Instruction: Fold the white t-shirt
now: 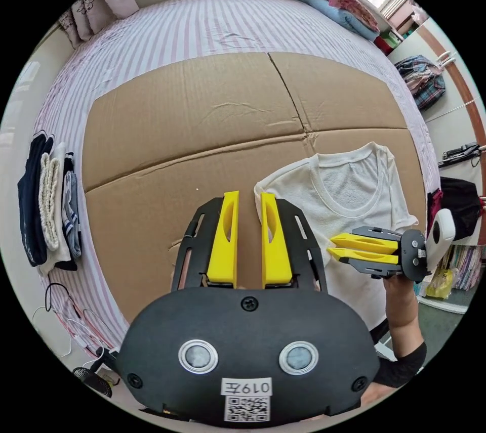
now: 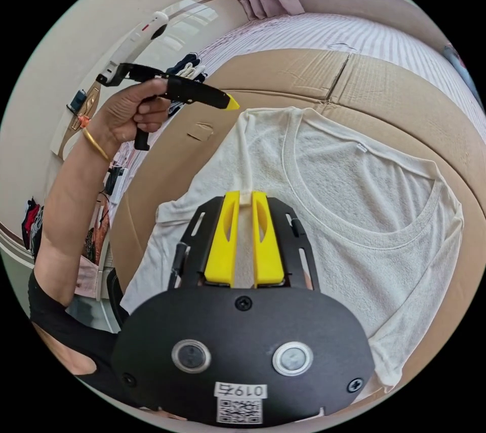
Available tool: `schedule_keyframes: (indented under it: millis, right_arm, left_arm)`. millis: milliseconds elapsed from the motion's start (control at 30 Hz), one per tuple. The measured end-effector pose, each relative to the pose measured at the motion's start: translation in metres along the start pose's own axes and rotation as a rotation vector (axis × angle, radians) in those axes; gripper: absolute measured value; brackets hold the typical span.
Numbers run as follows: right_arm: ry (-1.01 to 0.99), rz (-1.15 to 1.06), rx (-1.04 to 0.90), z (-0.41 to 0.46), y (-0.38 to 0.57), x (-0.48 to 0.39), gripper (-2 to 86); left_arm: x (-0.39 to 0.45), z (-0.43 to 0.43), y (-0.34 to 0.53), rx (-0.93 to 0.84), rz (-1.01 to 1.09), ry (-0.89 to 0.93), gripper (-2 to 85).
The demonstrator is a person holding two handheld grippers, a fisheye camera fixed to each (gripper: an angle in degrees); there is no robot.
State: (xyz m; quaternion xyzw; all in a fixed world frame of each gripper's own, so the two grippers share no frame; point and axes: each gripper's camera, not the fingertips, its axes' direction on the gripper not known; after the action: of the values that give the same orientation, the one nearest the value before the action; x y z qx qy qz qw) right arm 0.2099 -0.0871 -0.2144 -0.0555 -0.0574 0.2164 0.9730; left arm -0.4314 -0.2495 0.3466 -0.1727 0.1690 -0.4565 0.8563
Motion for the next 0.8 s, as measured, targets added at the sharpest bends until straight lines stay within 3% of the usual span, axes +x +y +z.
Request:
schedule_keyframes:
  millis: [200,433,633,800]
  right_arm:
    - [0.036,-0.004,0.010,-0.004,0.013,0.010,4.9]
    - [0.028,-0.018,-0.010,-0.003,0.031,0.026,5.3]
    - [0.046,0.043,-0.010,0.017,0.048,0.050,3.7]
    - [0.030,0.092,0.004,0.024,0.077,0.080,3.6]
  left_arm:
    - [-0.026,-0.041,0.065,0.151,0.014,0.050,1.6]
    - [-0.028,-0.074,0.252,0.376,0.196,0.239,1.2]
    - [-0.010,-0.068,0.355,0.449,0.239,0.214,0.9]
    - [0.007,-0.051,0.371,0.259,0.293,0.037,0.7]
